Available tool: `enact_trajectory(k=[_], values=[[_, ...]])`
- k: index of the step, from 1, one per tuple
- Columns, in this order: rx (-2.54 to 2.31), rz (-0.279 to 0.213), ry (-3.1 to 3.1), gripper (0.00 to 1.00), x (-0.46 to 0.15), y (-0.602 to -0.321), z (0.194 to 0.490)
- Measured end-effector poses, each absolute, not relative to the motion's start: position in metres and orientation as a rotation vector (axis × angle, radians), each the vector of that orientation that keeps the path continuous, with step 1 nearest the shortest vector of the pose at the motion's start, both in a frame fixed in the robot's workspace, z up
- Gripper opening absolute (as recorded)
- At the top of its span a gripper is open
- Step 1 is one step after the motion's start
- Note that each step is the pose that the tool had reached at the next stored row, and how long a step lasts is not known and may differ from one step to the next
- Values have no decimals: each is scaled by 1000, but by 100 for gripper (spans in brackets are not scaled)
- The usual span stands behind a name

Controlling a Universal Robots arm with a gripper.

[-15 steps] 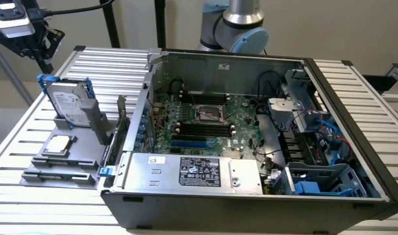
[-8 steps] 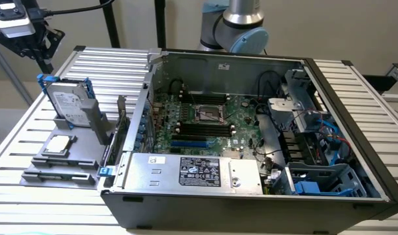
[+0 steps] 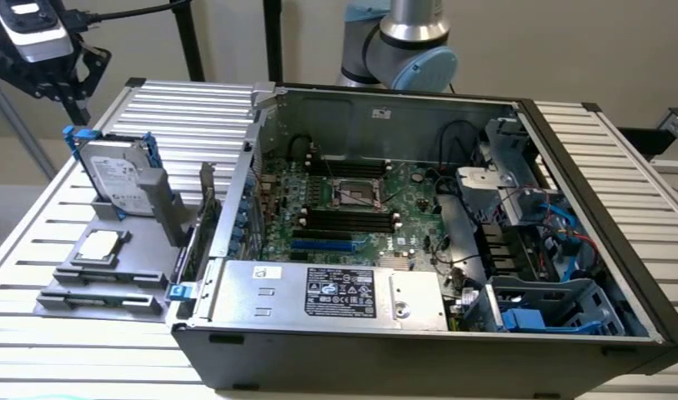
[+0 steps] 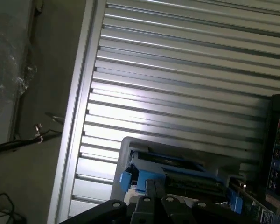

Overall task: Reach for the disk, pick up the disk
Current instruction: 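Pick up the disk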

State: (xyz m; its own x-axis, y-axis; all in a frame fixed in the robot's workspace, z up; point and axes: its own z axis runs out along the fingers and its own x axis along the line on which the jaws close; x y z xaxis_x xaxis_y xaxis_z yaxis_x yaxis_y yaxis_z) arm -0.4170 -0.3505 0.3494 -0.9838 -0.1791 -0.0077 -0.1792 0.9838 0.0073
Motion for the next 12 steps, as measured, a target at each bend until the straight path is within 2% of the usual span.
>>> enact_trajectory(k=[12], values=[[-620, 14, 3074, 11, -417, -350, 353]])
